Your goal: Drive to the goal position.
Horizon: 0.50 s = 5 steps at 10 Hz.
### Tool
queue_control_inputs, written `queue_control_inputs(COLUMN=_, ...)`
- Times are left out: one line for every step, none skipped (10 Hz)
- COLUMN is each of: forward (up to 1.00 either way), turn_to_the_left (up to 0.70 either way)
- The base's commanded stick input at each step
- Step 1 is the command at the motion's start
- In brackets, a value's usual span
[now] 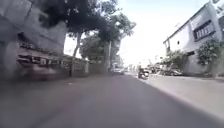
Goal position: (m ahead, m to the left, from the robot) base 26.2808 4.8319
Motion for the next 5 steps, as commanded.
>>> queue_control_inputs(forward=1.00, turn_to_the_left=0.00)
queue_control_inputs(forward=1.00, turn_to_the_left=0.00)
queue_control_inputs(forward=1.00, turn_to_the_left=0.00)
queue_control_inputs(forward=1.00, turn_to_the_left=-0.10)
queue_control_inputs(forward=1.00, turn_to_the_left=-0.40)
